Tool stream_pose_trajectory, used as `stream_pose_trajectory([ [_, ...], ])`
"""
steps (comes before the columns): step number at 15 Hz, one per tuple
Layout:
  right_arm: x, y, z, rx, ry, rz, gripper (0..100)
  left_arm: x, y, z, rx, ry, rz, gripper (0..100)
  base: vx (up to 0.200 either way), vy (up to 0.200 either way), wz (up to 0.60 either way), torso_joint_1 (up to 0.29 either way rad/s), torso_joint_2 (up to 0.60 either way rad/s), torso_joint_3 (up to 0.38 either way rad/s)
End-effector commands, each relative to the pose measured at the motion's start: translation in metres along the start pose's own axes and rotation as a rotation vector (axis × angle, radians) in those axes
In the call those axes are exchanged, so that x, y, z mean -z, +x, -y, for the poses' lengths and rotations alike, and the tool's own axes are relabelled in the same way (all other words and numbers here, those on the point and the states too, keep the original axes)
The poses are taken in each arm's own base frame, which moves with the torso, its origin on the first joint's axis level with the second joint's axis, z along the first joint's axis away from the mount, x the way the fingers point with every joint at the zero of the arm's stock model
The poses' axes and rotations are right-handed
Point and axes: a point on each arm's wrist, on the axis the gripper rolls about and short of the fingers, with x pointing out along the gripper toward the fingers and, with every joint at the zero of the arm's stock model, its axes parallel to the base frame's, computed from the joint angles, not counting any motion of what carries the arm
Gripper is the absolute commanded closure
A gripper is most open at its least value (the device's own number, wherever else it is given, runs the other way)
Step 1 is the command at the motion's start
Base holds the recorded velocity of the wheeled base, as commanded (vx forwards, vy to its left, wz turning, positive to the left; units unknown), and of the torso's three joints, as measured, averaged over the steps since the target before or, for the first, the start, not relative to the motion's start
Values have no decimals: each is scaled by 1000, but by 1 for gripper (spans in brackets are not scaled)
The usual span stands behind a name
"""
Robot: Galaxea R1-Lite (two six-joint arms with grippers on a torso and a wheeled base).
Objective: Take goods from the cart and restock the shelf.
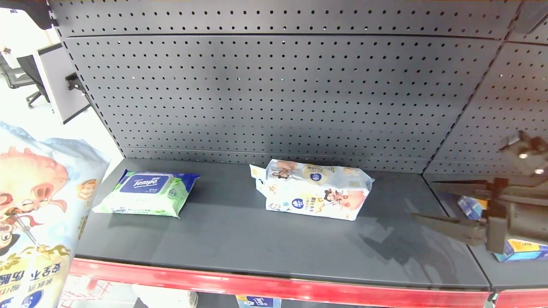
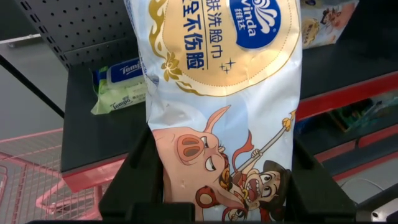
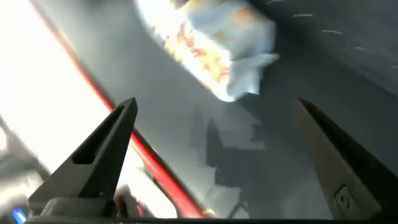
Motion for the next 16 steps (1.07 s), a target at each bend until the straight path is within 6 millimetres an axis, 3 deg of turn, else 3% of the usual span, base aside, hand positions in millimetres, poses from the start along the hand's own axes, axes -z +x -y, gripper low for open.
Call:
stream_pose_trajectory([
  [1, 22, 73, 43, -216, -92, -91, 0, -4, 5, -1, 3, -3, -21, 100, 0, 0, 0, 0, 0, 0],
  [3, 19, 98, 61, -244, -138, -82, 0, -5, 9, -1, 5, -3, -41, 100, 0, 0, 0, 0, 0, 0],
  [7, 2, 120, 79, -269, -175, -25, 0, -9, 12, -2, -2, -3, -46, 100, 0, 0, 0, 0, 0, 0],
  [16, -4, 158, 70, -327, -208, -34, 0, -11, 11, -2, -6, -3, -39, 100, 0, 0, 0, 0, 0, 0],
])
